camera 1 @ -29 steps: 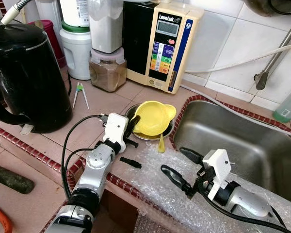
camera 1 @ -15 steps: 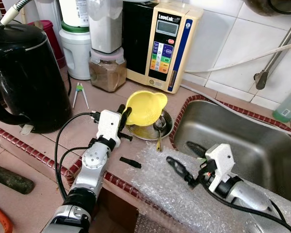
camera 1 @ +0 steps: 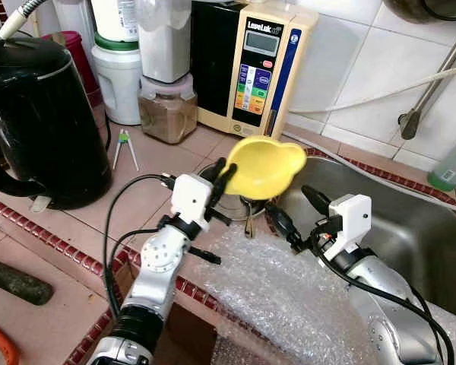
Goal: Kitchen organization
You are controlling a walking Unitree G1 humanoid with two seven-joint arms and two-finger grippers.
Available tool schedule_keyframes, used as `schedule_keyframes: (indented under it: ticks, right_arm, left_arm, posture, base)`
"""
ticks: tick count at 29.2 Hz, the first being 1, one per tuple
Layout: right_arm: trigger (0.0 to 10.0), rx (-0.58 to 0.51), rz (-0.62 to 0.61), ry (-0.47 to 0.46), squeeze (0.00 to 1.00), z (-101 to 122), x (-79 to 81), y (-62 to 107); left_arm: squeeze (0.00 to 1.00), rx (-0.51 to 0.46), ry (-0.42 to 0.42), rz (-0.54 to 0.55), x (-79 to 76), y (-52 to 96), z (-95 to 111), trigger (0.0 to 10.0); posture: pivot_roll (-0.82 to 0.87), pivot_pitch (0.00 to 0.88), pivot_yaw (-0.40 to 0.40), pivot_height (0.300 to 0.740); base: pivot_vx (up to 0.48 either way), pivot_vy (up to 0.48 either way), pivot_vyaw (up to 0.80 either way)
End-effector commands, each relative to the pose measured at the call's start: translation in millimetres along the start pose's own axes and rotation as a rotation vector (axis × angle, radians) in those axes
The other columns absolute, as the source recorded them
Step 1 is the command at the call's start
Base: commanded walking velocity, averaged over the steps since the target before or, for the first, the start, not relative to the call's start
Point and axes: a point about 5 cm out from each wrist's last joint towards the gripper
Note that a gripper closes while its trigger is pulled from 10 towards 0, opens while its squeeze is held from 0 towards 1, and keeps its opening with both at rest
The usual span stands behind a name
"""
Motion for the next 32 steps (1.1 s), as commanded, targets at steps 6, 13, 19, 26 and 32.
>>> schedule_keyframes:
  ticks: [6, 13, 19, 26, 32]
  right_arm:
    - [0.0, -0.036, -0.091, 0.013, 0.00, 3, -4.9, -33.4]
    - [0.0, -0.066, -0.150, 0.014, 0.00, 10, -11.5, -44.8]
    - [0.0, -0.083, -0.143, 0.021, 0.00, 13, -10.5, -57.0]
    - [0.0, -0.120, -0.204, 0.088, 0.00, 22, -12.7, -67.0]
    - [0.0, -0.113, -0.273, 0.117, 0.00, 23, -24.6, -65.0]
  left_arm:
    - [0.00, -0.058, 0.052, -0.068, -12.1, -6.2, 14, 0.0]
    - [0.00, -0.055, 0.070, -0.070, -12.6, -4.2, 15, 0.0]
    - [0.00, -0.054, 0.080, -0.098, -17.0, -4.5, 16, 0.0]
    - [0.00, -0.048, 0.088, -0.107, -19.8, -5.3, 16, 0.0]
    - [0.00, -0.050, 0.082, -0.096, -18.2, -5.2, 16, 0.0]
  posture:
    - [0.15, 0.000, -0.074, 0.740]
    - [0.15, 0.000, -0.078, 0.740]
    - [0.15, 0.000, -0.075, 0.740]
    - [0.15, 0.000, -0.078, 0.740]
    - [0.15, 0.000, -0.089, 0.740]
  base:
    - [0.000, 0.000, 0.00]
    - [0.000, 0.000, 0.00]
    - [0.000, 0.000, 0.00]
    - [0.000, 0.000, 0.00]
    - [0.000, 0.000, 0.00]
Point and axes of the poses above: a point about 5 cm out from each wrist's last joint towards the gripper, its own y axis pointing back from the gripper into the wrist, its own z axis along the axis of the wrist's last joint, x = y × z, and after that the axes turned 2 degrees about -y, right-handed
